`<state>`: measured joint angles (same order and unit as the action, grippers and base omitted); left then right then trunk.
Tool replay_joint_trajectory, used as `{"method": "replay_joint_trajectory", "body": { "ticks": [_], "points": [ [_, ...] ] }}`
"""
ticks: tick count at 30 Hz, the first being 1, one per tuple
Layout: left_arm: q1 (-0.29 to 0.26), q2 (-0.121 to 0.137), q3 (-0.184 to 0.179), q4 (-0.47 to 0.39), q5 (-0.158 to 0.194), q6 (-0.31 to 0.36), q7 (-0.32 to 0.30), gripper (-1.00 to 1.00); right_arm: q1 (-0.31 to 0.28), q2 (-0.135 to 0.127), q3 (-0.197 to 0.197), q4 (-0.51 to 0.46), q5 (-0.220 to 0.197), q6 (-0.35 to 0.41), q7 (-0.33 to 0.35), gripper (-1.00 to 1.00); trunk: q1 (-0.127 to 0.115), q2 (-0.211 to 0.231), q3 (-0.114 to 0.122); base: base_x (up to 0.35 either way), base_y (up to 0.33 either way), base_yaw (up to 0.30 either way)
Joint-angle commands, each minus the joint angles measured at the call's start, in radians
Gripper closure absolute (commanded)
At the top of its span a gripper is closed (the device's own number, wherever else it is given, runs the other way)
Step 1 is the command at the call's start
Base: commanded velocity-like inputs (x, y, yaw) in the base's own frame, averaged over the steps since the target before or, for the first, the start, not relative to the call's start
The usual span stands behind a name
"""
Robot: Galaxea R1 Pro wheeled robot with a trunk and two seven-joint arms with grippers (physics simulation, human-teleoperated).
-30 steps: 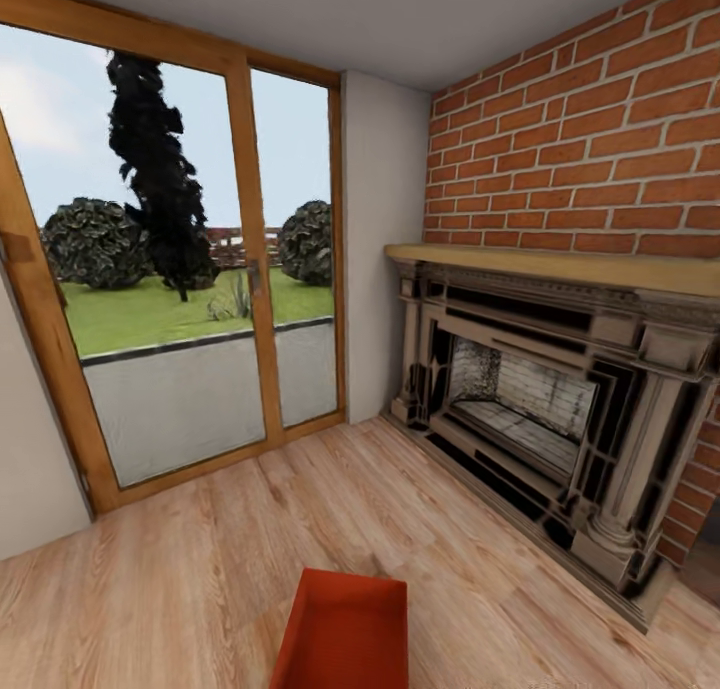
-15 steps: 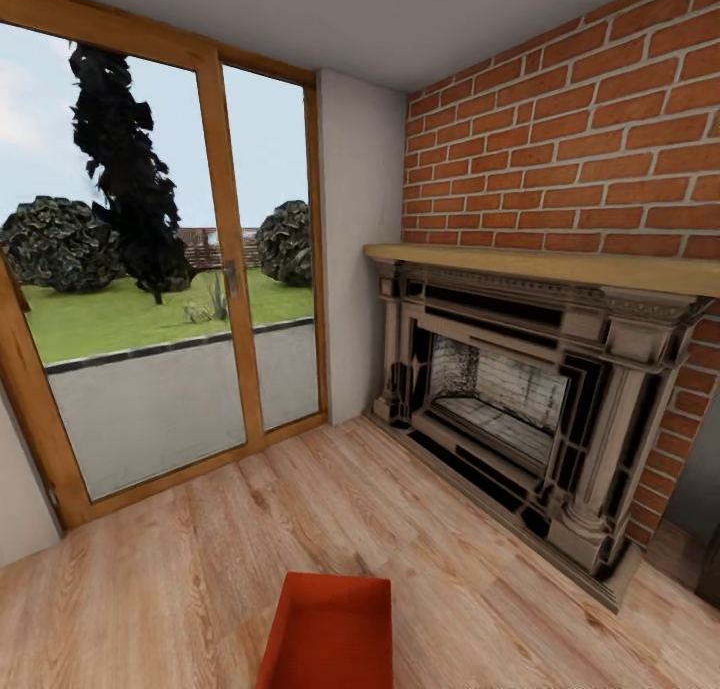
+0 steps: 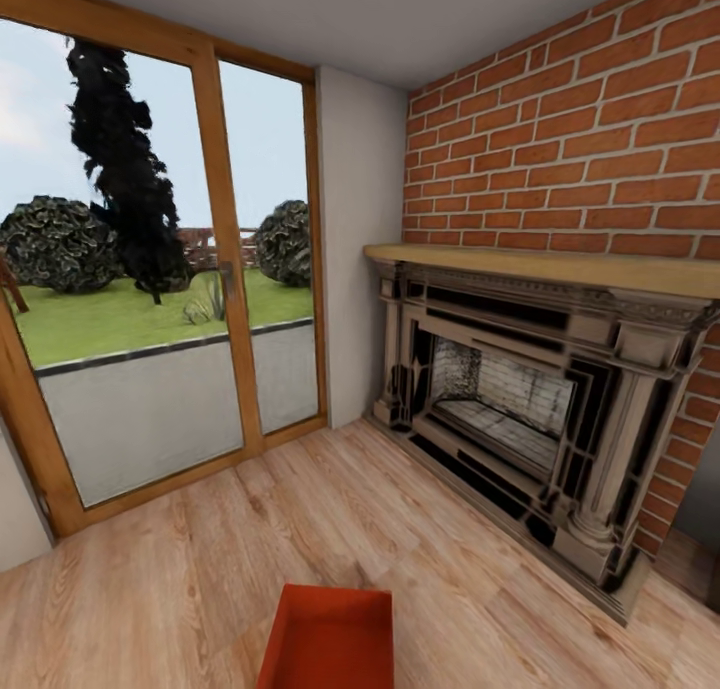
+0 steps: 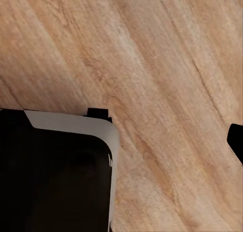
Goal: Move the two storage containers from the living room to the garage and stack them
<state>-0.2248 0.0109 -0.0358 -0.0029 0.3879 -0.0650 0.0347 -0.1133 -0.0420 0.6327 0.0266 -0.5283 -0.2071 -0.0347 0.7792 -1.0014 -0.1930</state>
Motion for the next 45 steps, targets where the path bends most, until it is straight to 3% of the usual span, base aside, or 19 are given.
{"method": "replay_joint_trajectory", "body": {
  "ticks": [1, 13, 23, 36, 45],
  "points": [
    [-0.001, 0.000, -0.004, 0.001, 0.005, -0.002, 0.002, -1.00, -0.001, 0.001, 0.008, 0.003, -0.007, -0.005, 0.000, -1.00, 0.001, -0.001, -0.001, 0.273, 0.000, 0.000],
    [-0.001, 0.000, -0.004, 0.001, 0.005, -0.003, 0.002, -1.00, -0.001, 0.001, 0.007, 0.003, -0.009, -0.005, -0.001, -1.00, 0.001, -0.001, -0.001, 0.155, 0.002, 0.000],
    [-0.001, 0.000, -0.003, 0.001, 0.005, -0.003, 0.002, -1.00, -0.001, 0.001, 0.005, 0.003, -0.009, -0.005, -0.001, -1.00, 0.001, -0.001, -0.001, 0.002, 0.234, 0.000],
    [-0.001, 0.000, -0.003, 0.000, 0.006, -0.002, 0.003, -1.00, -0.001, 0.001, 0.005, 0.003, -0.009, -0.005, -0.001, -1.00, 0.001, -0.001, -0.001, 0.004, 0.032, 0.000],
    [-0.001, 0.000, -0.003, 0.000, 0.005, -0.002, 0.002, -1.00, -0.002, 0.001, 0.005, 0.003, -0.009, -0.005, -0.001, -1.00, 0.001, -0.001, -0.001, 0.182, 0.160, 0.000]
  ]
}}
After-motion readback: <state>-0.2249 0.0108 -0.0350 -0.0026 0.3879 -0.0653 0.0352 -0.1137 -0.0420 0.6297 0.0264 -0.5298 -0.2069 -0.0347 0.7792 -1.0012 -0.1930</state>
